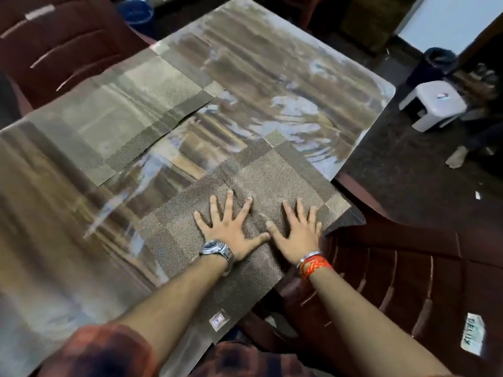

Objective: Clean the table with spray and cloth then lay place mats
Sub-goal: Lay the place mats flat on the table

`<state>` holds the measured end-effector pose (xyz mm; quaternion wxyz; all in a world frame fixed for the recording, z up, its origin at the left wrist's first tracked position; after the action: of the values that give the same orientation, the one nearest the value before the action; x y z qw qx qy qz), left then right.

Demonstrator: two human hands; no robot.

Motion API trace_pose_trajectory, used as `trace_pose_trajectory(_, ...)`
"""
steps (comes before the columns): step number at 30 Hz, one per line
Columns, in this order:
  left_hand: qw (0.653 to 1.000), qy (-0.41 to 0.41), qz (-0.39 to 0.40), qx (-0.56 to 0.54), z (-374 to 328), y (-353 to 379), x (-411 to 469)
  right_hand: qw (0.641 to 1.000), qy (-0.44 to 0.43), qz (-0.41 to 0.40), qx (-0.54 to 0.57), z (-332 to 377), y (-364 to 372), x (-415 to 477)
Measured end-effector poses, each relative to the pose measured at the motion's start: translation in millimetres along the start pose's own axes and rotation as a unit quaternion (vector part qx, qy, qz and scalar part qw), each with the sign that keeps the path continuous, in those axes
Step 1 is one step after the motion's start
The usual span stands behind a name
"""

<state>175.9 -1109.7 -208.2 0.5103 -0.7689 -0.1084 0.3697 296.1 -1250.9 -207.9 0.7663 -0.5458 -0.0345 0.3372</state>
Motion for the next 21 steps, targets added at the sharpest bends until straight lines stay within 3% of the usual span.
trace_pose_trajectory(8, 0.998, -0.049, -0.024, -0.019, -4.5, -12.7, 29.5, 0.988, -0.065, 0.007, -0.141, 3.2, -10.0, 52.9)
trace_pose_trajectory(17, 0.997, -0.063, -0.037, -0.020, -10.6, -23.1, 44.8, 0.983, -0.088, 0.011, -0.159, 4.6, -22.8, 83.9)
trace_pose_trajectory(21, 0.997, -0.013, -0.072, -0.021, -26.9, -18.9, 20.0, 0.984, -0.089, 0.013, -0.153, 5.4, -21.8, 82.9)
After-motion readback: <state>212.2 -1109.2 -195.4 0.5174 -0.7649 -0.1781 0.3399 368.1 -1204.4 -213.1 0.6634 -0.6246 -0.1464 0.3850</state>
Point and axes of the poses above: each hand's wrist, its own x-axis towards the middle knuckle, its own y-axis out of the palm, z = x × y, the point moved 9 cm from there along x, towards the middle knuckle
